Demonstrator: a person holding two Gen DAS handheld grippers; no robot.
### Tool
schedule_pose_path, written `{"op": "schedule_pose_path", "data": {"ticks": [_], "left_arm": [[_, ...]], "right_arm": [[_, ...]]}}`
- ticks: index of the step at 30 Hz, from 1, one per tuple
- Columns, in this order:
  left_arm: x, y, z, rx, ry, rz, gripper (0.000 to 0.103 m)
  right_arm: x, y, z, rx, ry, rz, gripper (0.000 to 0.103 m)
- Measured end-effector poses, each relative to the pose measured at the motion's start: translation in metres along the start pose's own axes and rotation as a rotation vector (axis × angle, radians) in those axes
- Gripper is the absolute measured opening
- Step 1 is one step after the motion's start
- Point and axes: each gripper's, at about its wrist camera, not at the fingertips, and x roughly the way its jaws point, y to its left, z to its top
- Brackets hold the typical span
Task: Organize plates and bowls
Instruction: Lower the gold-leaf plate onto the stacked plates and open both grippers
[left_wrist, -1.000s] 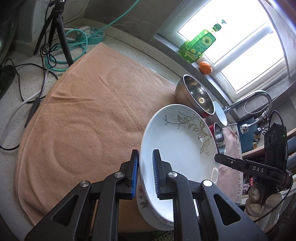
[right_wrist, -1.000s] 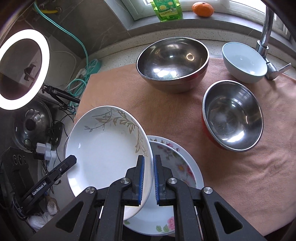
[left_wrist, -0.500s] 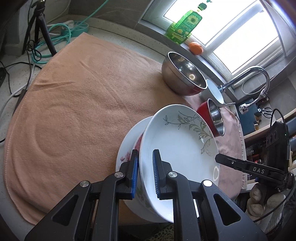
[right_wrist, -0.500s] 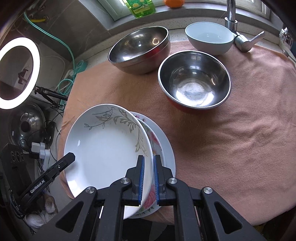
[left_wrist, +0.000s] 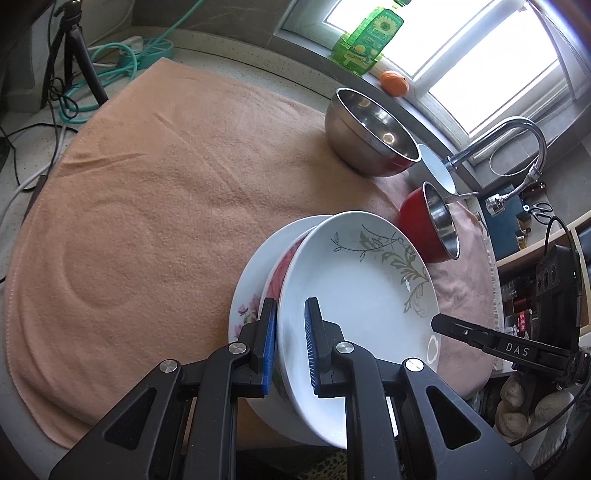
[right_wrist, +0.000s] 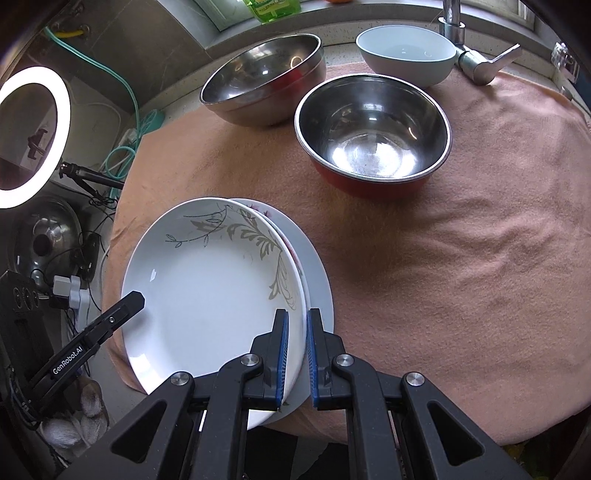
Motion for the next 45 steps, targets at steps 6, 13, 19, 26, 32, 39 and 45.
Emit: {"op": "schedule_pose_path", "data": {"ticks": [6,13,19,26,32,39,45], "left_arm": [[0.004,0.001,-0.001,0.003,0.006,0.011,0.013],[0.003,-0.001,-0.002,0.02,0.003,0.023,0.013],[0.003,-0.003,-0.002,0.032,0.002,0.033,0.013],[0.003,-0.005,-0.002,0.045,-0.001,0.048,0.013],[-0.002,-0.004,0.0,0.054,-0.02,0.056,0.013],[-0.007,-0.004,0.001,0.047,-0.029,0.053,0.013],[-0.012,-0.003,0.0,0.041,-0.038,0.049,0.013]], "right_arm": [[0.0,-0.001,-0.001,0.002,0.004,0.007,0.009],[0.001,0.001,-0.001,-0.006,0.004,0.005,0.009],[0.001,0.002,-0.002,-0.01,0.002,0.006,0.009],[0.002,0.002,-0.004,-0.017,0.003,0.009,0.009],[0.002,0.003,-0.003,-0.035,-0.006,0.001,0.009],[-0.001,0.004,-0.005,-0.038,-0.021,0.001,0.009],[-0.01,-0.002,-0.009,-0.021,-0.061,0.001,0.009]]}}
